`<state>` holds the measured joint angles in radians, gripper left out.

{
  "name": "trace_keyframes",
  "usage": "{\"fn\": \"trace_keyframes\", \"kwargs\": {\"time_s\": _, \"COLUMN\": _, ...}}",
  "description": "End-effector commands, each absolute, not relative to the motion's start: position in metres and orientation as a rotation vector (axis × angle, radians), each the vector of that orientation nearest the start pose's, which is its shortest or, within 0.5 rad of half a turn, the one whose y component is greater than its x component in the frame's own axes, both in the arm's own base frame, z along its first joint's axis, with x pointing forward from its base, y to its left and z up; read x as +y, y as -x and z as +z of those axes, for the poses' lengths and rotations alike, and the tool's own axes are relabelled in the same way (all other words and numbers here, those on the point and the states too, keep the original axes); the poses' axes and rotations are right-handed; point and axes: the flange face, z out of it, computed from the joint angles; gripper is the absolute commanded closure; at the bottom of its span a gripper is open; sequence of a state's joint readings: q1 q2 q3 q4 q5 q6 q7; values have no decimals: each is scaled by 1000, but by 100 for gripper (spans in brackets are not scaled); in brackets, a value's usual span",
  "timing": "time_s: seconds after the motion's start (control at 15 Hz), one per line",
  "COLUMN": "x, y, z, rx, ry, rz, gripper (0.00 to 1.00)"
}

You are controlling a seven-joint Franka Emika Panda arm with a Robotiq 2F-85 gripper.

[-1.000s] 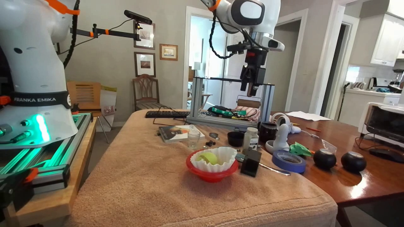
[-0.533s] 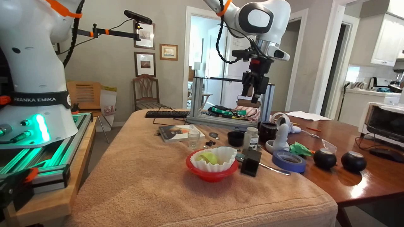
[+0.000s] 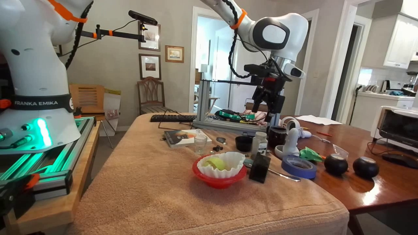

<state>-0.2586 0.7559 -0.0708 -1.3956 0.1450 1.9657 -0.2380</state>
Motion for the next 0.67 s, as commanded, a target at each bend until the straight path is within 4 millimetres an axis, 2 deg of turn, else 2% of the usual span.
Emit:
{"fn": "trace_keyframes", "kwargs": {"time_s": 0.0, "x": -228, "y": -691, "z": 218, "rx": 122, "ry": 2977, "rz": 274, "gripper": 0}}
{"fn": "trace_keyframes", "kwargs": {"time_s": 0.27, "x": -234, "y": -699, "z": 198, "rx": 97, "ry": 2959, "rz": 305, "gripper": 0}}
{"fn": "trace_keyframes", "kwargs": {"time_s": 0.4, "x": -231, "y": -706, "z": 191, "rx": 182, "ry": 2953, "rz": 323, "gripper": 0}}
{"fn": "trace_keyframes", "kwargs": {"time_s": 0.47, "x": -232, "y": -708, "z": 188, "rx": 264, "ry": 2976, "rz": 330, "gripper": 0}}
{"fn": "trace_keyframes", "kwargs": {"time_s": 0.53, "x": -233, "y": -699, "z": 196, "rx": 178, "ry": 2966, "rz": 302, "gripper": 0}}
{"fn": "trace_keyframes", "kwargs": {"time_s": 0.6, "x": -233, "y": -702, "z": 193, "rx": 213, "ry": 2968, "rz": 300, "gripper": 0}}
